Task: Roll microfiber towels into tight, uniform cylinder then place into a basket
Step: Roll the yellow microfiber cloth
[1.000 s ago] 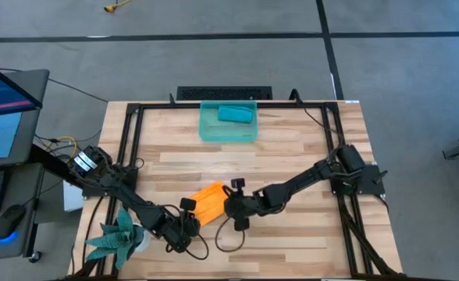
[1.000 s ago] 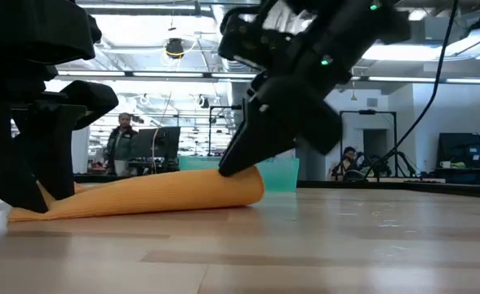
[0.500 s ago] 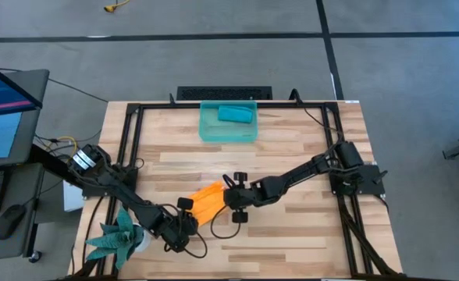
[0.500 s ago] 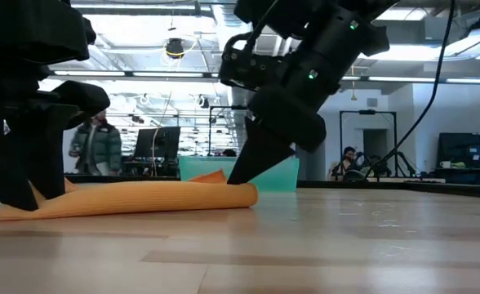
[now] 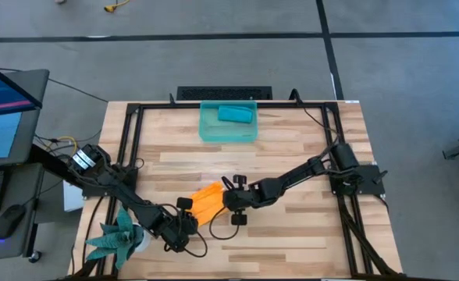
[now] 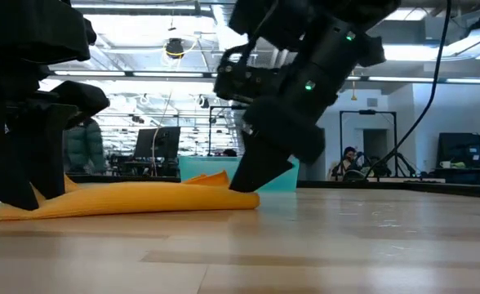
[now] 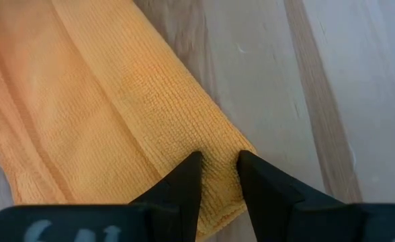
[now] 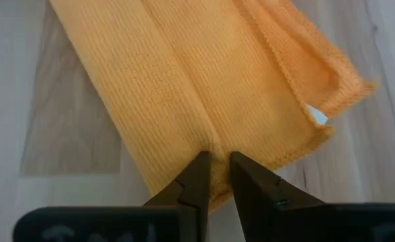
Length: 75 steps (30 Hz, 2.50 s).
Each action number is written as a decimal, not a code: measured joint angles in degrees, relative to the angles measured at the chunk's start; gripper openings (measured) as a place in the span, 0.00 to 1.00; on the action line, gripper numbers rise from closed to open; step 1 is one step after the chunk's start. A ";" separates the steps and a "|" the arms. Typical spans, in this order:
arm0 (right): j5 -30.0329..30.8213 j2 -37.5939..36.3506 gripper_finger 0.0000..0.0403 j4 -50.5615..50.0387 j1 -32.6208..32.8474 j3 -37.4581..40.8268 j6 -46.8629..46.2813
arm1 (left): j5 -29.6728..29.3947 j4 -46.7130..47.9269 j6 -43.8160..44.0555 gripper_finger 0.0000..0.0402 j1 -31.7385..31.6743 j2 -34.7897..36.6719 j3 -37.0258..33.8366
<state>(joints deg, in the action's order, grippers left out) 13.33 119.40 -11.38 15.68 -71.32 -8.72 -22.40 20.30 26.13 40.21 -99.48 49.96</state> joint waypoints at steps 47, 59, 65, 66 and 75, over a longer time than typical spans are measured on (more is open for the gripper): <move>-0.04 -1.85 0.13 6.58 1.22 0.26 4.29 | 1.58 0.39 0.26 0.24 0.00 0.15 0.15; -6.65 3.52 0.04 8.49 -0.37 -0.44 1.54 | 1.19 0.45 1.71 0.24 0.00 0.15 0.17; -6.86 2.77 0.04 7.84 -0.83 -0.24 -0.12 | 1.19 1.53 3.56 0.24 0.00 0.15 0.22; -6.88 2.37 0.04 7.01 -0.84 -0.07 -0.48 | 1.19 1.68 3.56 0.24 0.00 0.15 0.22; -6.11 1.39 0.03 3.89 -1.18 -0.01 -5.24 | 1.05 2.27 4.16 0.30 0.00 0.17 0.22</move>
<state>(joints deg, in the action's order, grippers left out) 7.22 120.79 -7.49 14.50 -71.33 -13.96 -21.35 22.56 30.29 40.21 -99.31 50.17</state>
